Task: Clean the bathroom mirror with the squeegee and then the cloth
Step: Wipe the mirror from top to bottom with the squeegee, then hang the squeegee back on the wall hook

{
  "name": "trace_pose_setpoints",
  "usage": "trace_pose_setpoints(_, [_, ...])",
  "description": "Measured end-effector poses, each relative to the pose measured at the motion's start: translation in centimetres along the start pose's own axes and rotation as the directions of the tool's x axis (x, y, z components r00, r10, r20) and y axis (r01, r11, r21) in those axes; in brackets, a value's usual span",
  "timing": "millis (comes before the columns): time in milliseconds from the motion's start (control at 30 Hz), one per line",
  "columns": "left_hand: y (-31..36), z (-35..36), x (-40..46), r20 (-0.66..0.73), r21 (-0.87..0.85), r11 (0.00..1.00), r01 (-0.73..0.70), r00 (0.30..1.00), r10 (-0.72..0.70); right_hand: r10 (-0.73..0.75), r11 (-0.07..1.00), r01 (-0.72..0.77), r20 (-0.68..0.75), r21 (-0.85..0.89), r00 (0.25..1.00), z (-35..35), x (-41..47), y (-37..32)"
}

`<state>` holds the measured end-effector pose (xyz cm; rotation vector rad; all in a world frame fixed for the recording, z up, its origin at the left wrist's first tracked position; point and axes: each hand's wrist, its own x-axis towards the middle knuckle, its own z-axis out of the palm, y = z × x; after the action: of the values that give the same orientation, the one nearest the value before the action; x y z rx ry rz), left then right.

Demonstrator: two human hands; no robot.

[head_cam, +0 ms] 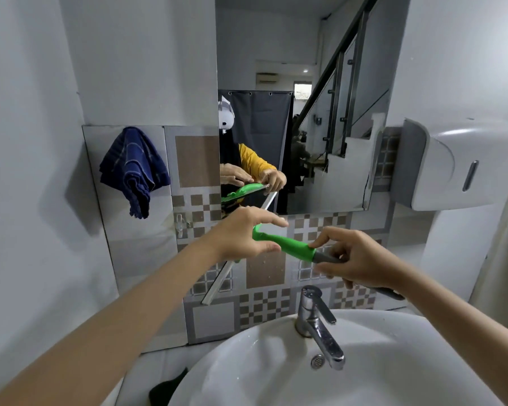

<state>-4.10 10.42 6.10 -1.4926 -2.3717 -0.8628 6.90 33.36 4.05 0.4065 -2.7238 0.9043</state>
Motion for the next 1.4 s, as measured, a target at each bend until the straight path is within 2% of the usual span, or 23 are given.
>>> trace_pose_setpoints(167, [3.1,1.5,0.7,-0.019,-0.103,0.993,-0.053,0.999,0.051,-0.033,0.993,0.019,0.117,0.113,0.993,-4.1,0.1,-0.6])
trace_pose_setpoints(267, [4.7,1.8,1.1,0.015,-0.104,0.994,-0.008,1.000,0.010,-0.070,0.992,0.050,0.175,0.118,0.982,-6.0,0.2,-0.4])
trace_pose_setpoints(367, [5.5,2.5,1.3,0.049,-0.082,0.996,0.038,0.998,-0.034,-0.111,0.993,0.098,0.230,0.064,0.967,-7.3,0.7,-0.2])
trace_pose_setpoints(433, [5.9,3.0,1.3,0.043,-0.061,0.996,0.063,0.997,-0.061,-0.155,0.982,0.175,0.229,-0.070,0.961,-7.7,1.2,0.1])
trace_pose_setpoints(533, [6.4,3.8,1.0,-0.023,-0.054,0.993,0.100,0.995,-0.102,-0.298,0.886,0.315,0.104,-0.340,0.949,-7.8,1.9,1.0])
trace_pose_setpoints(600, [6.4,4.4,0.7,-0.105,-0.059,0.990,0.125,0.986,-0.131,-0.451,0.810,0.382,-0.059,-0.445,0.890,-7.4,2.4,2.2])
trace_pose_setpoints(633, [6.3,4.7,0.5,-0.151,-0.058,0.988,0.140,0.977,-0.147,-0.498,0.791,0.375,-0.154,-0.484,0.853,-6.9,2.8,2.6])
trace_pose_setpoints(700, [5.8,5.1,0.2,-0.239,-0.076,0.982,0.174,0.953,-0.187,-0.496,0.811,0.287,-0.339,-0.509,0.800,-5.5,3.6,3.0])
trace_pose_setpoints(767, [5.4,5.3,-0.3,-0.320,-0.101,0.975,0.197,0.922,-0.220,-0.429,0.874,0.224,-0.468,-0.431,0.773,-4.0,4.5,2.7])
trace_pose_setpoints(833, [5.0,5.5,-1.0,-0.397,-0.109,0.974,0.199,0.890,-0.226,-0.323,0.944,0.233,-0.513,-0.234,0.795,-2.6,5.3,1.8])
trace_pose_setpoints(933, [4.3,5.4,-2.2,-0.441,-0.115,0.970,0.216,0.863,-0.244,-0.202,0.936,0.302,-0.428,0.179,0.881,-0.7,6.8,0.7])
trace_pose_setpoints(1000, [3.7,5.2,-3.3,-0.453,-0.124,0.963,0.241,0.849,-0.271,-0.167,0.887,0.309,-0.386,0.343,0.907,0.6,7.8,-0.2])
trace_pose_setpoints(1200, [1.5,4.7,-7.1,-0.507,-0.196,0.920,0.339,0.768,-0.391,-0.153,0.791,0.332,-0.359,0.514,0.921,6.0,10.5,-2.3])
trace_pose_setpoints(1400, [-1.7,3.6,-10.2,-0.556,-0.266,0.878,0.398,0.680,-0.477,-0.161,0.758,0.349,-0.360,0.552,0.919,10.7,13.0,-4.9])
